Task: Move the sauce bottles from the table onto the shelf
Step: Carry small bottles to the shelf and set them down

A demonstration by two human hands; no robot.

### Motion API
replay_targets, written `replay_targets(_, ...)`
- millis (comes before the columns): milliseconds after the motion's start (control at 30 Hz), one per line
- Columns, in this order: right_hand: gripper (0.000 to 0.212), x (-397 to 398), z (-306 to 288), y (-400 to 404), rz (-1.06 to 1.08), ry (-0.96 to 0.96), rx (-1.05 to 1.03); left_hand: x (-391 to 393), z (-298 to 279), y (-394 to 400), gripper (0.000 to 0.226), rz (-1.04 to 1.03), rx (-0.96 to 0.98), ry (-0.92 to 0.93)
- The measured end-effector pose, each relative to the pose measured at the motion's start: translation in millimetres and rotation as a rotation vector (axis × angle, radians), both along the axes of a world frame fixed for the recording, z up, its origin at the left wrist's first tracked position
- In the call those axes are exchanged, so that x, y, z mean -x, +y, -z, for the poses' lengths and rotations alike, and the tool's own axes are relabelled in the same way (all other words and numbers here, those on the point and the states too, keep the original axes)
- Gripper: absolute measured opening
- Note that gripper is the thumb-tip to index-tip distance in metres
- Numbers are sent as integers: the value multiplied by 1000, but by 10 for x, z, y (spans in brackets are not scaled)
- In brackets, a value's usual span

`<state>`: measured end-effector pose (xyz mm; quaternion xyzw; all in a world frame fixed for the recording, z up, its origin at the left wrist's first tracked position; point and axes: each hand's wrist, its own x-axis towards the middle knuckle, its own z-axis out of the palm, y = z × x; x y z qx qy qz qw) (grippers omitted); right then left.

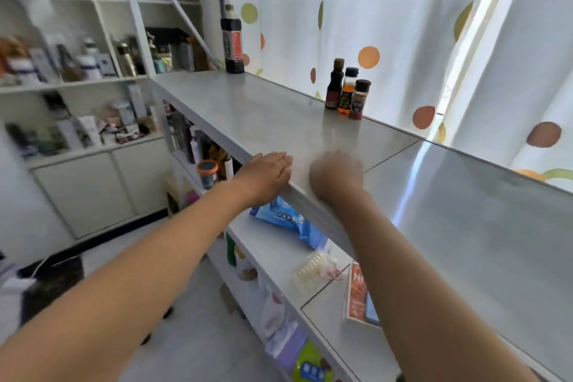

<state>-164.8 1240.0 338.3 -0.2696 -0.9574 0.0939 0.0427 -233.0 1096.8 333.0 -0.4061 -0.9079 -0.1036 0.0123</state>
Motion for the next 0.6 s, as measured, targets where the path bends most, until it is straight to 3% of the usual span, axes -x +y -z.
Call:
replay_targets(233,59,-599,78,-553,-43,4,-105,-577,151,-654,57,-82,36,63)
replay_targets(333,63,-870,282,-947,-21,53,-301,-897,233,-997,61,-100,-96,13)
replay_targets(400,63,-999,409,-1097,15,144,-317,-1111,312,-1279,62,-122,-166,19)
replay_targets(433,62,-1041,443,-1184,35,182,-259,-1213,375,-1467,63,-144,-167,28)
replay_targets(533,56,-1076,576,-1755,-10,275,201,-1462,621,-2149,64,-235,-202,9)
replay_targets(600,58,-1129,785,-2388,-161,254,274,-1606,806,-2624,63,-336,-291,-70)
